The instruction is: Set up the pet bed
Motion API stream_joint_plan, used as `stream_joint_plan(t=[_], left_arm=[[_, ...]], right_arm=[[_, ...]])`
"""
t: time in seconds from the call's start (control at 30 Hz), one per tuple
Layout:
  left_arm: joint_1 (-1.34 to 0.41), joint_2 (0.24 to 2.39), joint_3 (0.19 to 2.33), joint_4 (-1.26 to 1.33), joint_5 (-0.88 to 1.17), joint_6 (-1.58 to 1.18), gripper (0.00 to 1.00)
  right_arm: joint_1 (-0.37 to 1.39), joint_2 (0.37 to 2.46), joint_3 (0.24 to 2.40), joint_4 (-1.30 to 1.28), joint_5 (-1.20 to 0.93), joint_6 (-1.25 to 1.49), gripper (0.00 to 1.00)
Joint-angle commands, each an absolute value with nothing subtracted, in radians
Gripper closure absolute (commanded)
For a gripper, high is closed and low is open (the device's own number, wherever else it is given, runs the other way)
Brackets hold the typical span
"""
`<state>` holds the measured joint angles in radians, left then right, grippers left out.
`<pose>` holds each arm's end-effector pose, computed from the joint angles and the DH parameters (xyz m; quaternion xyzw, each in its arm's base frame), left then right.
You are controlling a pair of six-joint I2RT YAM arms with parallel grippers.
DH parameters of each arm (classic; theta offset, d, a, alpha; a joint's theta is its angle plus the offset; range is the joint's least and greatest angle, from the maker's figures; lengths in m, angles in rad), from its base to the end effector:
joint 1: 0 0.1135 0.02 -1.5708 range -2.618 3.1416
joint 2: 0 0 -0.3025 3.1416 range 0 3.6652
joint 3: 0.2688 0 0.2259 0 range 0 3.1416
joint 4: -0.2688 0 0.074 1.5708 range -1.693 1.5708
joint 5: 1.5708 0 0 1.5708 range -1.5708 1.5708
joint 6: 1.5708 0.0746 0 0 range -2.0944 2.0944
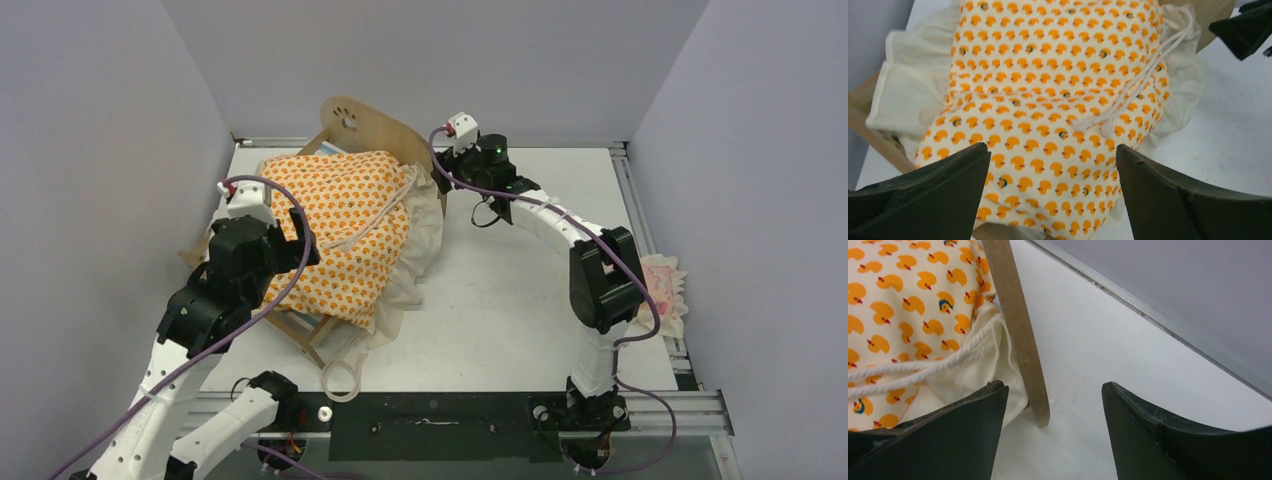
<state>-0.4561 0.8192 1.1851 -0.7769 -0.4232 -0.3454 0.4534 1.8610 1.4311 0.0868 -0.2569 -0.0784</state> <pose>0.1262 -0.0278 0.4117 -0.0697 0.8230 -0.0472 0.5618 0.4117 0.2217 0.3179 -0.2842 0.7628 0.2094 0.5417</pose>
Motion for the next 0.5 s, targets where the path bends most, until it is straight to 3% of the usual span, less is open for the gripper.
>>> stream_joint_plan(t=[0.0,0.07,0.17,0.23,0.47], left_arm=[[-0.449,0.735,1.165,-0.934,-0.481,-0.465,0.04],[-0.449,0.711,1.167,-0.972,-0.508,-0.467,0.04],[-0.449,0.7,1.174,-0.998,-0.526,-0.468,0.04],[-0.449,0.698,1.174,-1.0,-0.534,-0.468,0.04],[-0.448,0.724,1.14,-0.954,-0.534,-0.44,0.04]], right_arm=[[0.456,1.926,1.525,0.205,-0.37,-0.108,0.35],[0.453,1.944,1.53,0.207,-0.381,-0.125,0.5],[0.433,1.937,1.508,0.187,-0.39,-0.175,0.81],[0.397,1.913,1.482,0.162,-0.425,-0.216,0.94],[0.197,1.802,1.423,0.012,-0.586,-0.334,0.95]])
